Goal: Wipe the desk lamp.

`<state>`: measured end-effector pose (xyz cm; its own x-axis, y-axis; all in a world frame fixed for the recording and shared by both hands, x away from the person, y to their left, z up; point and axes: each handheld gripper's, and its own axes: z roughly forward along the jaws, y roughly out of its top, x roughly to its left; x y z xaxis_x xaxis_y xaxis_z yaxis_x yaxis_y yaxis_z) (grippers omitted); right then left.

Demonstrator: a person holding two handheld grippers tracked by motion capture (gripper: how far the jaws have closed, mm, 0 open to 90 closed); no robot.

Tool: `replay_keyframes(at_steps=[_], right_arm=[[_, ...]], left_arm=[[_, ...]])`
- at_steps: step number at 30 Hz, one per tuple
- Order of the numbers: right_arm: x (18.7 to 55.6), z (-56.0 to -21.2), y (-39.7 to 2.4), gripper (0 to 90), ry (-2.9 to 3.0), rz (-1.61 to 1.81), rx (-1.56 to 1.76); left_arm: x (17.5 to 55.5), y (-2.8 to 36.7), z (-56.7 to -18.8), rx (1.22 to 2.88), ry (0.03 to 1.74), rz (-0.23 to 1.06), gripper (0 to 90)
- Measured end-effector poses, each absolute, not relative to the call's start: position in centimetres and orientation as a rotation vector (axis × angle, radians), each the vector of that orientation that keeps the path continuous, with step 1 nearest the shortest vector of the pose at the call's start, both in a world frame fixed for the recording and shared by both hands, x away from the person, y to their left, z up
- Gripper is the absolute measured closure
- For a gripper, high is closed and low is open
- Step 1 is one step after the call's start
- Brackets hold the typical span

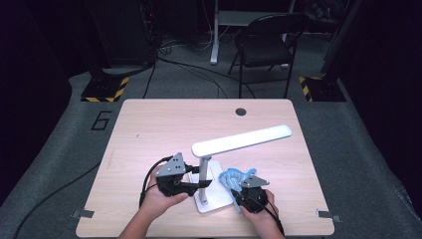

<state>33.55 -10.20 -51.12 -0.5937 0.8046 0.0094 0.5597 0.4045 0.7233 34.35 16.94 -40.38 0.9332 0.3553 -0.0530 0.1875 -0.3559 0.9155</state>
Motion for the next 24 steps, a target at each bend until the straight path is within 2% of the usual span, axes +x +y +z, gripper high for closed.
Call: replay_keyframes(at_steps=[24], right_arm=[[40.9, -51.2, -6.3, 69.0, 2.266, 0.953, 1.247]], left_arm=[[34.7, 17.3, -40.4, 1.949, 0.375, 0.151, 51.8]])
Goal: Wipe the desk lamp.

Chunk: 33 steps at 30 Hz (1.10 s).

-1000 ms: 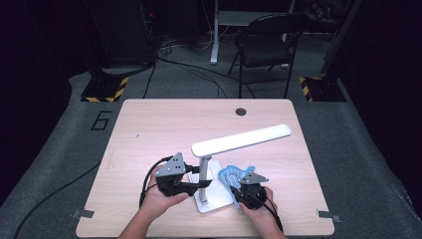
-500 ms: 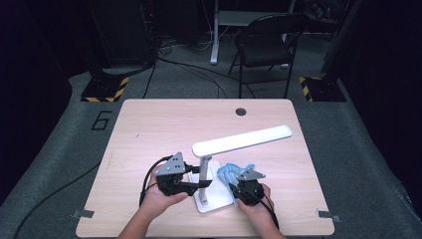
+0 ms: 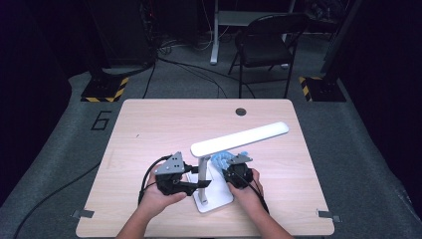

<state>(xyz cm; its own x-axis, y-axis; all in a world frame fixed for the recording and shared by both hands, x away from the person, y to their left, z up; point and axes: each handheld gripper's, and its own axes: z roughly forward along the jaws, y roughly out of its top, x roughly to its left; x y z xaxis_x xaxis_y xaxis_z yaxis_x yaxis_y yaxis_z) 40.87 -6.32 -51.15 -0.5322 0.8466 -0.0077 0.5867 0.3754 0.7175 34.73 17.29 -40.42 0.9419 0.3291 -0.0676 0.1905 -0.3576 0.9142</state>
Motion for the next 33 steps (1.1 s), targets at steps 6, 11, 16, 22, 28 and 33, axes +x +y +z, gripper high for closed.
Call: replay_keyframes(at_steps=[6, 11, 16, 22, 28, 33], right_arm=[[42.6, -51.0, -5.5, 68.0, 2.278, 0.936, 1.247], [43.3, -51.0, -5.7, 66.4, 2.276, 0.968, 1.256], [43.0, -50.7, -6.1, 66.3, 2.277, 0.99, 1.271], [41.5, -50.9, -6.2, 67.5, 2.268, 0.989, 1.232], [39.2, -51.0, -7.8, 67.5, 2.299, 1.016, 1.206], [37.3, -50.8, -9.2, 67.3, 2.343, 1.031, 1.204]], left_arm=[[34.7, 17.3, -40.5, 1.946, 0.375, 0.151, 51.7], [34.6, 17.3, -40.5, 1.944, 0.381, 0.165, 51.7], [34.5, 17.3, -40.5, 1.939, 0.382, 0.167, 51.7], [34.5, 17.2, -40.5, 1.939, 0.386, 0.17, 51.8], [34.5, 17.2, -40.6, 1.935, 0.39, 0.175, 51.8], [34.4, 17.2, -40.5, 1.94, 0.393, 0.177, 51.8]])
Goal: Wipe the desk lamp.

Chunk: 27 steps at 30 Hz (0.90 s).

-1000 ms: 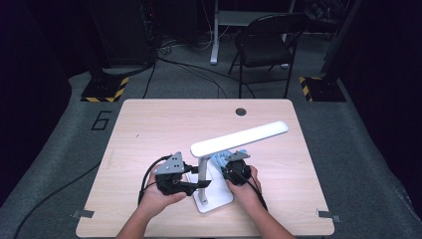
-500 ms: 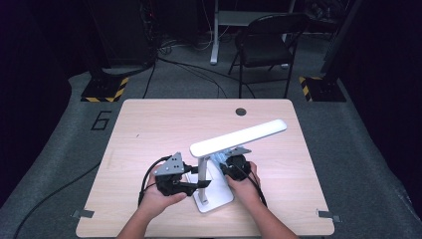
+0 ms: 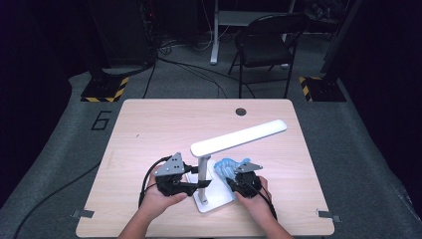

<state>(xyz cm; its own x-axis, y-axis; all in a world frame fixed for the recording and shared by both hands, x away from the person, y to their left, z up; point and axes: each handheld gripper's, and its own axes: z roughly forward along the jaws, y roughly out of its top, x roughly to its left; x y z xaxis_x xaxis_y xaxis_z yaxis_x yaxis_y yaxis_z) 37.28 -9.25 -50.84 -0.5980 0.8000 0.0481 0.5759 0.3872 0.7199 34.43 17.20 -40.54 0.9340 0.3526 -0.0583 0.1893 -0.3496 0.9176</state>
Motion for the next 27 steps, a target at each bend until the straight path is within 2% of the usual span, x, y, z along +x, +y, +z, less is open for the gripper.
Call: replay_keyframes(at_steps=[8, 15, 27], right_arm=[[35.2, -50.6, -10.8, 66.4, 2.316, 1.088, 1.222], [34.8, -50.3, -11.5, 65.9, 2.268, 1.148, 1.235], [33.7, -50.0, -10.7, 65.9, 2.281, 1.137, 1.173]], left_arm=[[34.4, 17.2, -40.5, 1.94, 0.394, 0.182, 51.7], [34.5, 17.2, -40.6, 1.932, 0.402, 0.189, 51.7], [34.9, 16.9, -40.6, 1.914, 0.454, 0.239, 51.9]])
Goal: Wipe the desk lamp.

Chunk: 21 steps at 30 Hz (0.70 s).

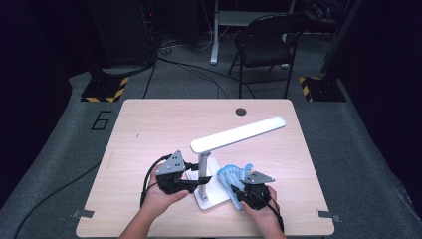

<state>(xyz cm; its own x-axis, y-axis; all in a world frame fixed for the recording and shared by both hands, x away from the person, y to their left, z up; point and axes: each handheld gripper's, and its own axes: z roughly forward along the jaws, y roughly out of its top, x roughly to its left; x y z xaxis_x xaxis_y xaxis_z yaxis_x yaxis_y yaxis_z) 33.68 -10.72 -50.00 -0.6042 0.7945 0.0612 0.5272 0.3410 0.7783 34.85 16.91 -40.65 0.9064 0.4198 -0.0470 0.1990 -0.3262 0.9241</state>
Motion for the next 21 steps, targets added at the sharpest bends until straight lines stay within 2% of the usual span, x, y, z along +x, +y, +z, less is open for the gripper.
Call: replay_keyframes(at_steps=[21], right_arm=[[32.3, -50.4, -10.0, 66.9, 2.358, 1.03, 1.149]], left_arm=[[36.1, 16.7, -40.9, 1.887, 0.508, 0.313, 52.3]])
